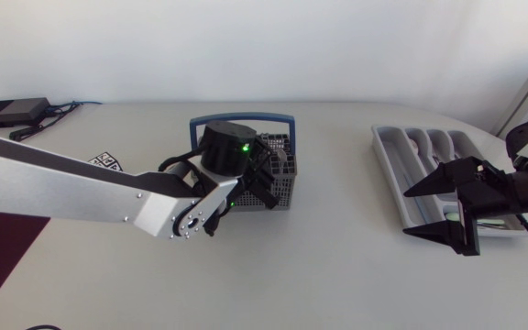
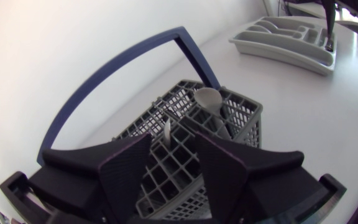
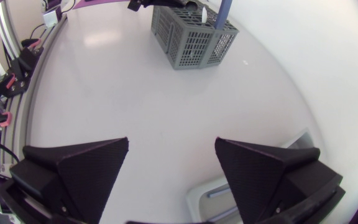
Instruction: Transfer all utensils from the basket to the drawer tray.
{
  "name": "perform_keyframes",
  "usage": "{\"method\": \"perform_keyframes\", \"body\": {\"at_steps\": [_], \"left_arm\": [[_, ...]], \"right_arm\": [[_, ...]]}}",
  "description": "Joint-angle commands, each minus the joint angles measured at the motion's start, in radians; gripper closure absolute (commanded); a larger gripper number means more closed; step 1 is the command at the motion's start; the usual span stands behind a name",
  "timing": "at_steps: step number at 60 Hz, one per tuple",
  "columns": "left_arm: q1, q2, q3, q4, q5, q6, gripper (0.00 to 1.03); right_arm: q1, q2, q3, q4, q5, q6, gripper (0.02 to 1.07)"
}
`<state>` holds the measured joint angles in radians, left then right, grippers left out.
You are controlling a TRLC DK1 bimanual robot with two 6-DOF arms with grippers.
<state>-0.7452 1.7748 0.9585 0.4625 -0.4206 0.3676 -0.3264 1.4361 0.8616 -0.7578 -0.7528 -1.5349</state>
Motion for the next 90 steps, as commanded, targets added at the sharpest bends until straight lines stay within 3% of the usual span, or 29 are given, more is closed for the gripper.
{"method": "perform_keyframes", "body": {"at_steps": [1,31,39,44,57,90], "left_arm": [[0.007,0.029,0.016,0.019,-0.006,0.017,0.53],[0.024,0.109,0.086,0.051,-0.006,0.030,0.55],[0.027,0.121,0.097,0.057,-0.006,0.030,0.63],[0.029,0.124,0.097,0.071,-0.006,0.031,0.76],[0.033,0.127,0.091,0.079,-0.006,0.031,0.99],[0.027,0.023,0.040,0.116,-0.006,0.074,1.00]], "right_arm": [[0.013,-0.002,-0.022,0.003,-0.008,0.019,0.07],[0.041,0.012,-0.042,0.035,-0.008,0.027,0.07],[0.046,0.020,-0.042,0.041,-0.008,0.027,0.07],[0.050,0.026,-0.045,0.045,-0.008,0.030,0.07],[0.052,0.026,-0.062,0.058,-0.006,0.028,0.07],[0.061,-0.003,-0.098,0.060,0.001,0.027,0.07]]}}
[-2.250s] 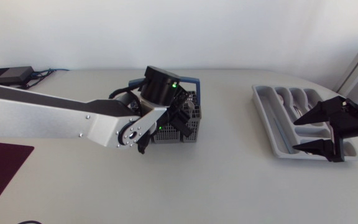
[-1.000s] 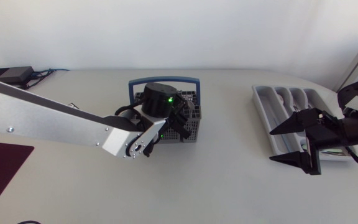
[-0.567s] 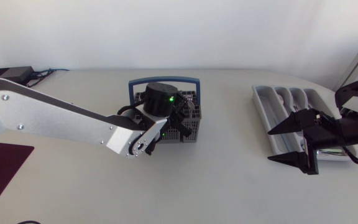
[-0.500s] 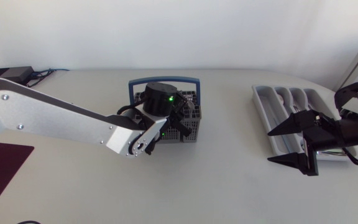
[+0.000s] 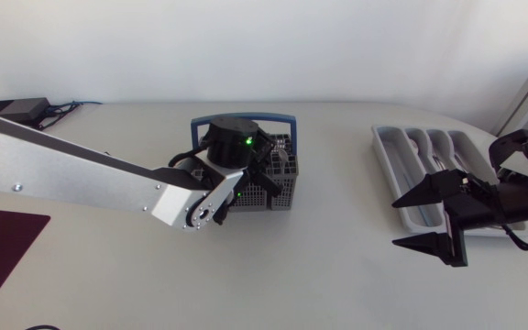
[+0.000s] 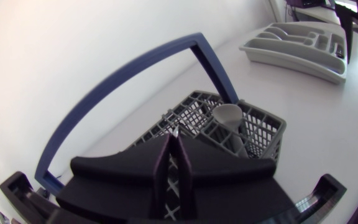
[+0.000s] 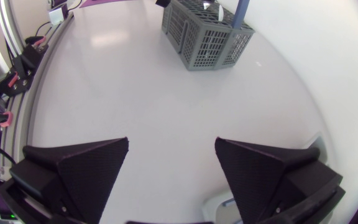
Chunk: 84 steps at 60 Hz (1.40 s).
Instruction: Transfer all utensils from the basket to the drawer tray.
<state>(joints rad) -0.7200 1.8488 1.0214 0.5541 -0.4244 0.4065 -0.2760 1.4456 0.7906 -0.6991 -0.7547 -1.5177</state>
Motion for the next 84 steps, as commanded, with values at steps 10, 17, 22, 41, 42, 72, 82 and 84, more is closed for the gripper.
{"method": "perform_keyframes", "body": {"at_steps": [10,17,22,41,42,72,82,84], "left_arm": [[0.004,-0.106,-0.040,0.026,-0.002,0.049,1.00],[-0.002,-0.157,-0.055,0.026,-0.002,0.051,1.00],[-0.013,-0.195,-0.066,0.024,-0.002,0.052,1.00],[-0.047,-0.309,-0.109,0.027,-0.002,0.064,1.00],[-0.048,-0.313,-0.109,0.027,-0.002,0.063,1.00],[-0.053,-0.419,0.029,-0.362,0.119,-0.233,1.00],[-0.036,-0.396,0.088,-0.485,0.216,-0.325,1.00],[-0.032,-0.395,0.095,-0.499,0.230,-0.344,1.00]], "right_arm": [[0.018,-0.021,-0.031,0.001,0.003,0.013,0.07],[0.023,-0.024,-0.031,0.001,0.003,0.019,0.07],[0.031,-0.030,-0.039,0.003,0.003,0.021,0.07],[0.070,-0.090,-0.064,0.021,0.005,0.065,0.07],[0.074,-0.096,-0.065,0.023,0.005,0.070,0.07],[0.287,-0.261,-0.039,0.112,0.023,0.426,0.07],[0.454,-0.251,-0.030,0.191,0.117,0.630,0.07],[0.488,-0.243,-0.024,0.196,0.132,0.662,0.07]]}}
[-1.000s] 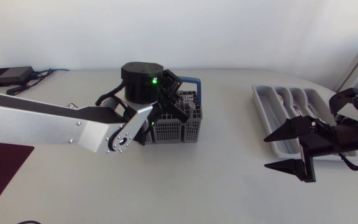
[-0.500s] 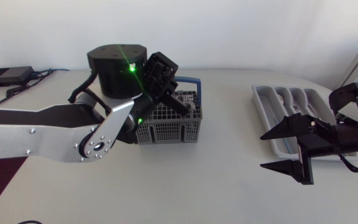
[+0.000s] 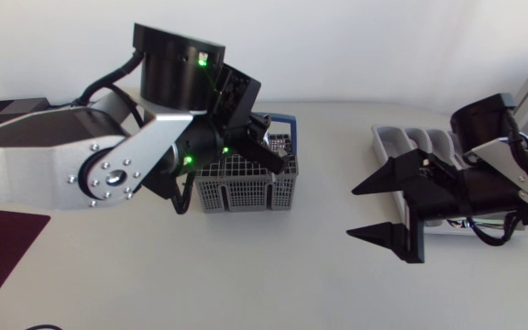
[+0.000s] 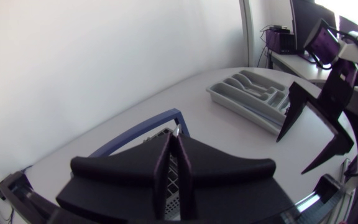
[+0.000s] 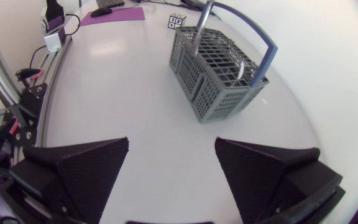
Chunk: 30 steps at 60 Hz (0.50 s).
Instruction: Transfer all utensils from the basket to the drawer tray.
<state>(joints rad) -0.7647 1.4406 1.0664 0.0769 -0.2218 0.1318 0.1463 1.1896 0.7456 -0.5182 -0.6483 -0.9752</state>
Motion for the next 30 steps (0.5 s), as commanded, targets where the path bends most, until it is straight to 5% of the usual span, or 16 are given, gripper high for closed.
{"method": "perform_keyframes", "body": {"at_steps": [1,16,30], "left_arm": [[0.018,0.015,0.055,-0.029,0.038,-0.078,1.00],[0.038,0.035,0.083,-0.080,0.122,-0.159,1.00],[0.039,0.046,0.102,-0.109,0.174,-0.212,1.00]], "right_arm": [[0.078,0.016,0.023,0.023,0.027,0.133,0.07],[0.210,0.033,0.047,0.241,0.119,0.402,0.08],[0.259,0.111,0.173,0.241,0.122,0.507,0.30]]}}
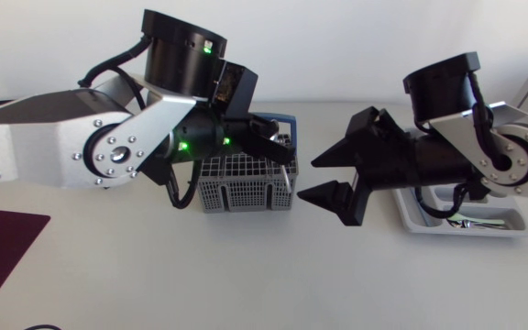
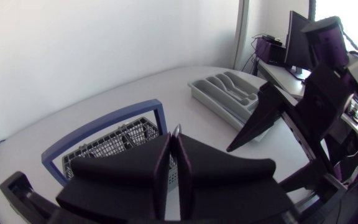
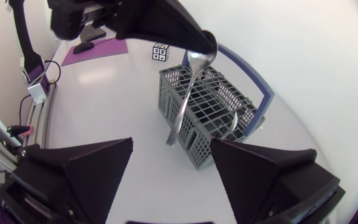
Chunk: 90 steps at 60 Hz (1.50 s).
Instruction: Transfer all utensils from the basket to the drawer tray.
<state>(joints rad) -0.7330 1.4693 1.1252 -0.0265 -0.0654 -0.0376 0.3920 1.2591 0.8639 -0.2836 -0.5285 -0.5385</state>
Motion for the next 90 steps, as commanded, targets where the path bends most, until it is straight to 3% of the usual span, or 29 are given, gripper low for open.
{"method": "perform_keyframes", "body": {"at_steps": [1,24,40,58,66,79,90], "left_arm": [[0.009,0.019,0.045,-0.009,0.021,-0.045,1.00],[0.018,0.022,0.062,-0.024,0.055,-0.077,1.00],[0.020,0.013,0.061,-0.027,0.064,-0.081,1.00],[0.021,0.006,0.061,-0.030,0.079,-0.087,0.99],[0.021,-0.003,0.065,-0.030,0.095,-0.088,0.89],[0.029,-0.009,0.104,-0.038,0.095,-0.088,0.57],[0.038,-0.014,0.130,-0.041,0.095,-0.087,0.51]], "right_arm": [[0.015,0.048,0.064,0.008,0.002,0.080,0.31],[0.057,0.166,0.204,-0.019,-0.010,0.173,0.68],[0.059,0.210,0.228,-0.028,-0.013,0.184,1.01],[0.064,0.215,0.228,-0.045,-0.031,0.180,1.01],[0.062,0.207,0.218,-0.049,-0.042,0.173,1.02],[0.048,0.195,0.195,-0.078,-0.067,0.144,1.01],[0.041,0.183,0.158,-0.103,-0.070,0.098,1.02]]}}
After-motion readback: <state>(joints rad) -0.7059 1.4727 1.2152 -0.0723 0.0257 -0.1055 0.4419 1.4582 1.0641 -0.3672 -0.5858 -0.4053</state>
